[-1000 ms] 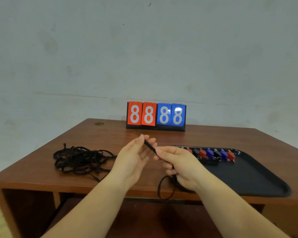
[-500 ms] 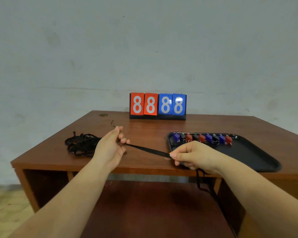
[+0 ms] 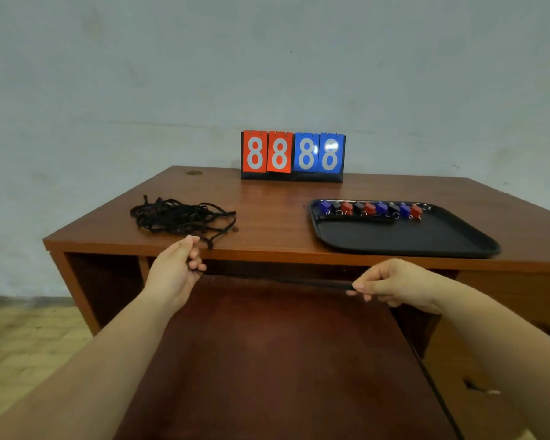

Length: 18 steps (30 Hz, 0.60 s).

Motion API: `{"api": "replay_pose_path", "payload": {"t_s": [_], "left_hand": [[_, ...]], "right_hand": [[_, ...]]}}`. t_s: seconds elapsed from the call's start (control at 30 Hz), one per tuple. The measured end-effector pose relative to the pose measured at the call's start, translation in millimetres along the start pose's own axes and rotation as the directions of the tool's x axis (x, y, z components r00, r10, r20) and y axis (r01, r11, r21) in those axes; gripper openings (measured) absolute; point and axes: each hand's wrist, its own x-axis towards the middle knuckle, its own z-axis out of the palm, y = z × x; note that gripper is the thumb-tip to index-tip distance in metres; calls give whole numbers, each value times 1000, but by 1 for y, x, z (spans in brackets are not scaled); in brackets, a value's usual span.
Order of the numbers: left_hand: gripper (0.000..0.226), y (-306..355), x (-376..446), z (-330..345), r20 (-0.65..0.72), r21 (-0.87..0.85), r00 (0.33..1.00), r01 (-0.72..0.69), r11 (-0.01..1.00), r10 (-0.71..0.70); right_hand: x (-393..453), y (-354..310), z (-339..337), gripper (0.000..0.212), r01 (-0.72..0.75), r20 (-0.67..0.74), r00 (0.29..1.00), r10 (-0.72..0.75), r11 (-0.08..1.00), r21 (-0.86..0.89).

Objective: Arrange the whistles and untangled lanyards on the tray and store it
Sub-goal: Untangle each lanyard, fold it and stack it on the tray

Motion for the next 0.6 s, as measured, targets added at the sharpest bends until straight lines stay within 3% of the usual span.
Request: {"api": "replay_pose_path", "payload": {"t_s": [0.2,0.33,0.47,0.6], "left_hand": [[24,-23,-13,-2,35,53,999,10,999,-12],[23,-32,-20,12,153,153,988,-59,986,35],[23,-47,-29,42,334,396,939,-213,893,76],[20,-70,-31,67,455,518,887,-337,786,81]], "right_hand": [[2,20,9,17,-42,-78,996,35,996,-81],[9,14,14,21,3,-121,993,-18,993,-117],[17,-4,29,17,96,-137,984,-113,988,-120],[34,-10,58,11,196,-192,959,-209,977,-82]]}}
